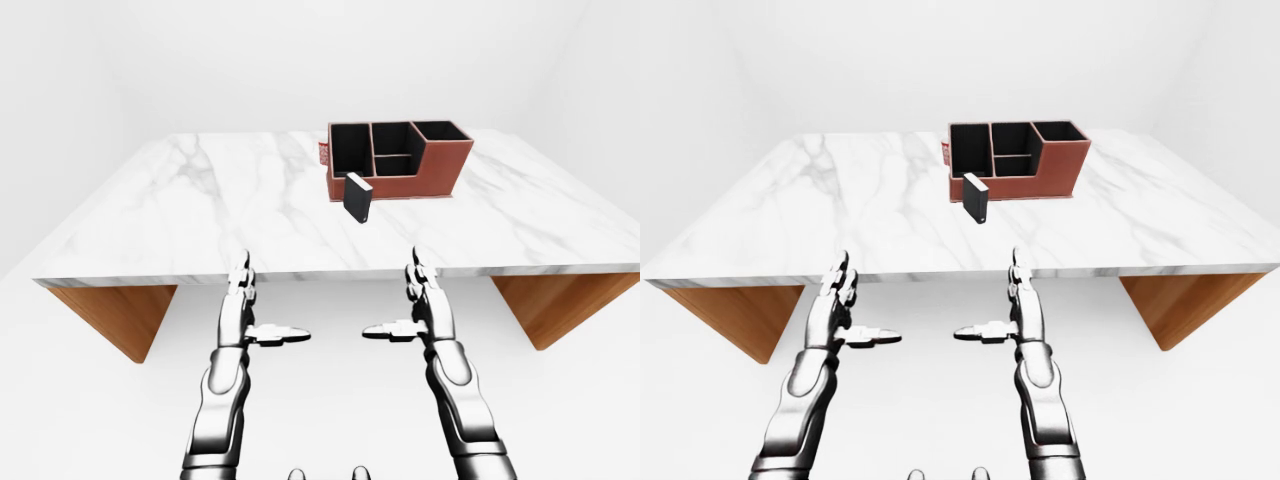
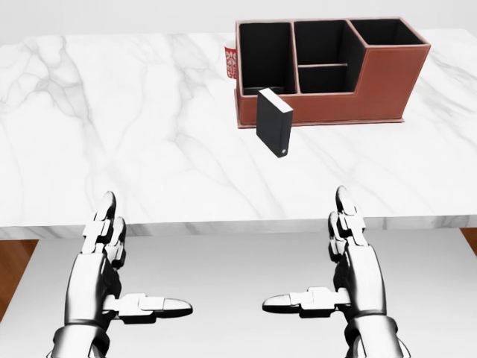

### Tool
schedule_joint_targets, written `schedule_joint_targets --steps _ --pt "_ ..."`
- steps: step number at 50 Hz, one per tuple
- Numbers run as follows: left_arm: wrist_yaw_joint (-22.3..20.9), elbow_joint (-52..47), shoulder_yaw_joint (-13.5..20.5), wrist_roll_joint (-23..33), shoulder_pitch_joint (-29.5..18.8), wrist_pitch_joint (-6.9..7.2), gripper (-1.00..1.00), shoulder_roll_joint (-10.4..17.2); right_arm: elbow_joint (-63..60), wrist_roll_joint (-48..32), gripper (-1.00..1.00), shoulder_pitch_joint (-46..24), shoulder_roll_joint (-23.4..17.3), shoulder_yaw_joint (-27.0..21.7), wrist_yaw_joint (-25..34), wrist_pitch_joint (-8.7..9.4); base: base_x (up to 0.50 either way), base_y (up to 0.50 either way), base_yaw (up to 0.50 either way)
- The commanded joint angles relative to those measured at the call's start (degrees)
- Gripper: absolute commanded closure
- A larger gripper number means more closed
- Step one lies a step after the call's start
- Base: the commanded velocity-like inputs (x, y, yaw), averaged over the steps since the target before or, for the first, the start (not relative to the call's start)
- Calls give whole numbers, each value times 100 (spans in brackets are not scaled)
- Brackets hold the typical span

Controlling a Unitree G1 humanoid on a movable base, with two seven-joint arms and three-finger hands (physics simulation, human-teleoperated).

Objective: Pick up the book and place it in the right compartment of the caddy.

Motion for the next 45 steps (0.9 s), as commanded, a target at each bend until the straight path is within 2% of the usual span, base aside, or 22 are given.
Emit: schedule_joint_targets --steps 1,4,14,19,20,21,27,30,45 --pt "-116 -13 95 1 53 -90 -100 50 198 0 -100 -4 -51 -126 50 -249 0 0 0" --pt "-115 -105 92 -8 73 -25 -100 45 216 7 -100 -11 -45 -119 30 -311 0 0 0" --pt "-121 -80 91 13 96 -124 -100 48 112 -39 -100 94 -31 -56 33 -401 0 0 0" --pt "-121 -93 97 11 88 -107 -100 49 117 -94 -100 92 -40 -18 55 -401 0 0 0" --pt "-124 -58 101 7 77 -131 -100 50 126 -57 -100 96 -21 -19 67 -401 0 -28 0" --pt "-119 -108 89 16 88 -88 -100 46 160 -91 -100 88 -22 -15 46 -401 0 -30 0" --pt "-122 -4 85 21 89 -185 -100 42 182 -101 -100 85 -24 -26 30 -401 0 -30 0" --pt "-121 -108 78 12 103 -90 -100 39 165 -112 -100 96 -21 -21 22 -401 0 -32 0" --pt "-128 -97 67 28 112 -99 -100 40 166 -194 -100 125 -19 12 -4 -401 0 -34 0"
